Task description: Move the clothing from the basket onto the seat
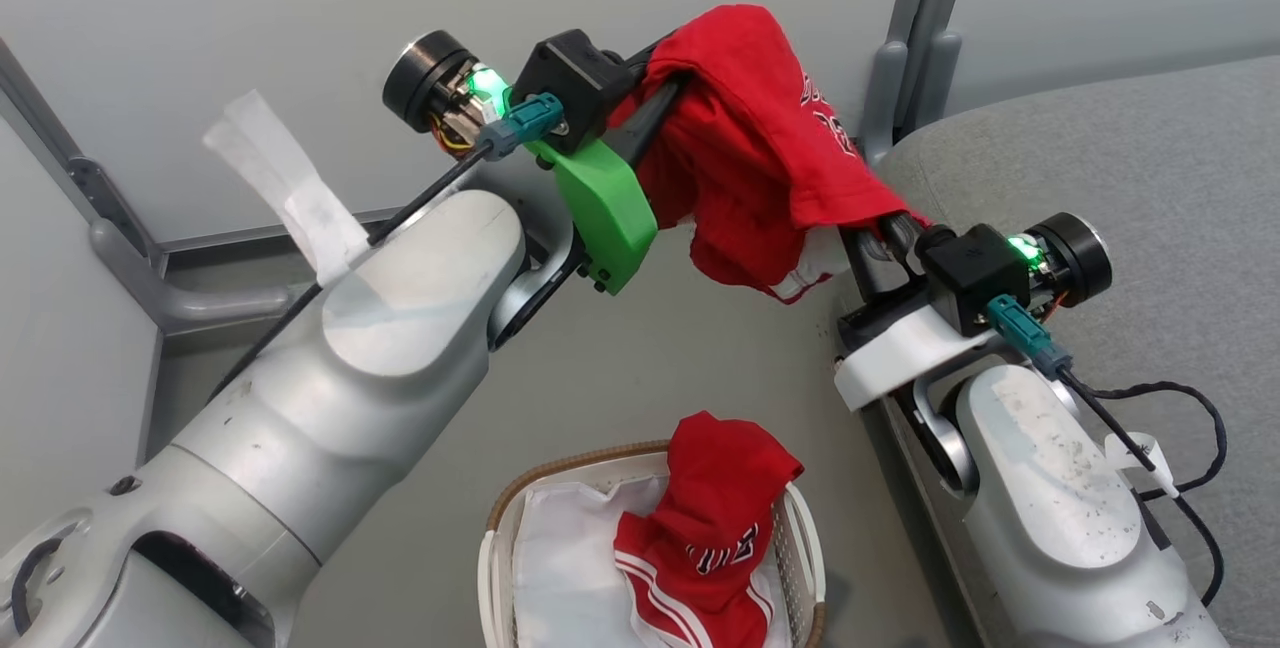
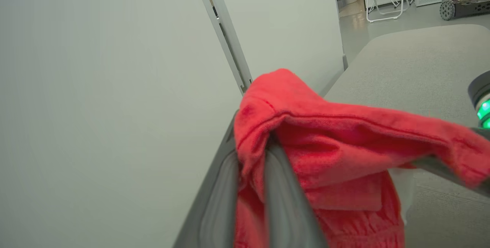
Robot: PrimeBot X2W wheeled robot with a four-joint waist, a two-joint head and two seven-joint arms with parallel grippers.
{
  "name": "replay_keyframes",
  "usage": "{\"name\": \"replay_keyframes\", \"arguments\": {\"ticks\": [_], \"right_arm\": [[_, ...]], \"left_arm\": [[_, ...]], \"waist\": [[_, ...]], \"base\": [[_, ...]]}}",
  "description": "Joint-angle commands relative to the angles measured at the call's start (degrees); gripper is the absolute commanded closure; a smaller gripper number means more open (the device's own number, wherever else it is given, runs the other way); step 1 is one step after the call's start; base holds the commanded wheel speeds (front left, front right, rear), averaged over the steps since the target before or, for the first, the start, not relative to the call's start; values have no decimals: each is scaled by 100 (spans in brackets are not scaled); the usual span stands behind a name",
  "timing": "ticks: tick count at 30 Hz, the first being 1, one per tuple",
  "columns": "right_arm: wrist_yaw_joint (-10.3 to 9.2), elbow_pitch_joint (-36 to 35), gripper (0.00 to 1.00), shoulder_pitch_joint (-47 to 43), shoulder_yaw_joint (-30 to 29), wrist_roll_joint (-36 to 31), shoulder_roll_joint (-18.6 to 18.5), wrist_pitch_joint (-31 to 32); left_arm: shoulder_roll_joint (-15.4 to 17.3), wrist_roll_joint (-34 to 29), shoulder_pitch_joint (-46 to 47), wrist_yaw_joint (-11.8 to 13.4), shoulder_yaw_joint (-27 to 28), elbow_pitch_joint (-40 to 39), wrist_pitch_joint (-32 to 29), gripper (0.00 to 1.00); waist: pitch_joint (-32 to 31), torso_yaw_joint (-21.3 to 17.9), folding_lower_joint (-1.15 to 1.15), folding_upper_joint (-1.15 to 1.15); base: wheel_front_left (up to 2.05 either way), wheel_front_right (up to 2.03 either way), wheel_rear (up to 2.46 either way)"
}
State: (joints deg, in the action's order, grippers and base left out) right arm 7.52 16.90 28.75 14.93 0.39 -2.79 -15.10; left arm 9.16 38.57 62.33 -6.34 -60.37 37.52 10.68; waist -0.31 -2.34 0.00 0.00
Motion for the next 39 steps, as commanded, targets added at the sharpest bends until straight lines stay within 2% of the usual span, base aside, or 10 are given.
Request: {"name": "replay_keyframes", "arguments": {"ticks": [1,13,22,34,39], "right_arm": [[-6,-46,100,-49,-55,-12,-19,-10],[-6,-166,100,-153,-787,-278,-23,-10],[-6,-299,100,-338,-1409,-479,-21,-10],[-6,-525,100,-600,-2194,-754,-21,-10],[-6,-636,100,-561,-2353,-828,-20,-10]], "left_arm": [[27,75,-151,25,46,68,52,0],[-6,437,-972,-18,78,387,310,0],[-77,649,-1727,-49,266,222,448,0],[-129,131,-2465,55,668,-351,446,0],[-134,-142,-2559,70,803,-519,446,0]], "waist": [[1,-11,0,0],[71,54,0,0],[156,55,0,0],[357,-169,0,0],[558,-513,0,0]], "base": [[0,0,0],[0,0,0],[0,0,0],[0,0,0],[0,0,0]]}}
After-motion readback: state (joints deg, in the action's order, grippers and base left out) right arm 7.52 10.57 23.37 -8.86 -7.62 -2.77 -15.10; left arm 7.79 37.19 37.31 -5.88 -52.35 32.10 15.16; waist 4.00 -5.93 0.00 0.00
